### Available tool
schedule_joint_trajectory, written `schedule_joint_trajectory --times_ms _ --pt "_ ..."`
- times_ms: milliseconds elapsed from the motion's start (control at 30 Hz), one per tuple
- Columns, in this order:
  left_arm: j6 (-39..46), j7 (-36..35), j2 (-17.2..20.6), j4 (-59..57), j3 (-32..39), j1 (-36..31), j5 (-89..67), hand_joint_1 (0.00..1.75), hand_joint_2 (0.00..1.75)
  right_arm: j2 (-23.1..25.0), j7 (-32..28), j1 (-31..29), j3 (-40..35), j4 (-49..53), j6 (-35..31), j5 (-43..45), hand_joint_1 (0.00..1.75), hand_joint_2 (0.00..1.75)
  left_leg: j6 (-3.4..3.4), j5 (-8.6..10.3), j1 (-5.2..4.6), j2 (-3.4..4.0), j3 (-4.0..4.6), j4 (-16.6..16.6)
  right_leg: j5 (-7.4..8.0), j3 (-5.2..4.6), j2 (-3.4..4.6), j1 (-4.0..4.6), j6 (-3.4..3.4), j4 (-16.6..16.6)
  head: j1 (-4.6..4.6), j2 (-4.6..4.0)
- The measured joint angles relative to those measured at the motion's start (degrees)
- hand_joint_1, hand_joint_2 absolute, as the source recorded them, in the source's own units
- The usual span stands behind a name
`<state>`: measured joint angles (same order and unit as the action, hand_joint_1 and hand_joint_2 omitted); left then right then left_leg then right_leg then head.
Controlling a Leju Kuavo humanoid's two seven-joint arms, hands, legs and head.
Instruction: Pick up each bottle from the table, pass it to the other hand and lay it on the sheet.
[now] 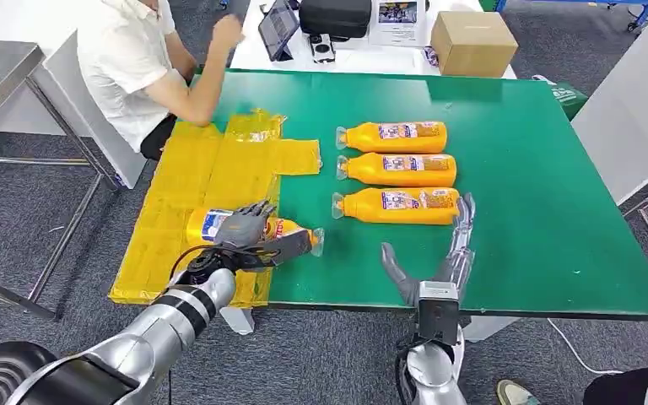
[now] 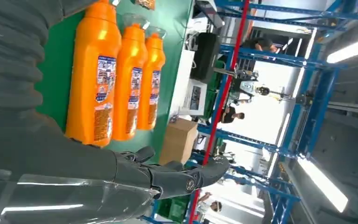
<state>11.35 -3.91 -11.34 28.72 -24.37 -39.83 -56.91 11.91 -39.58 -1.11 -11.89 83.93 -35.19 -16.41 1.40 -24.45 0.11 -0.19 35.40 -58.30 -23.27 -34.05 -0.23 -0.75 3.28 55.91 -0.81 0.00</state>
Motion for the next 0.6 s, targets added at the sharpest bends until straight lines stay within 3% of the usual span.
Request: schedule_joint_trajectory --times_ms 200,333,600 --pt "3.7 6.2 -0.5 7.2 -0.8 4.7 3.6 0.0 1.75 0.0 -0.2 0.8 1.1 -0.2 -0.2 -0.4 0.0 1.75 0.0 -0.01 -0.02 0.01 0.02 0.0 0.0 -0.02 0.0 -0.01 0.0 0.0 0.0 0.0" --pt "9.9 11.0 -0.2 18.8 -2.6 10.9 6.6 0.0 1.75 -0.2 -0.3 2.0 1.3 0.1 -1.6 -0.4 0.0 1.75 -0.02 -0.04 -0.02 0.0 0.05 0.0 -0.03 -0.04 0.0 -0.01 0.0 0.0 0.0 0.0" --pt "10.8 13.2 2.4 36.8 -7.2 19.6 9.4 0.0 1.75 -1.1 -0.3 3.8 1.4 0.1 -2.3 -0.9 0.0 1.75 -0.05 -0.07 -0.01 0.01 0.05 0.0 -0.04 -0.09 0.01 -0.01 -0.02 0.0 -0.02 0.0"
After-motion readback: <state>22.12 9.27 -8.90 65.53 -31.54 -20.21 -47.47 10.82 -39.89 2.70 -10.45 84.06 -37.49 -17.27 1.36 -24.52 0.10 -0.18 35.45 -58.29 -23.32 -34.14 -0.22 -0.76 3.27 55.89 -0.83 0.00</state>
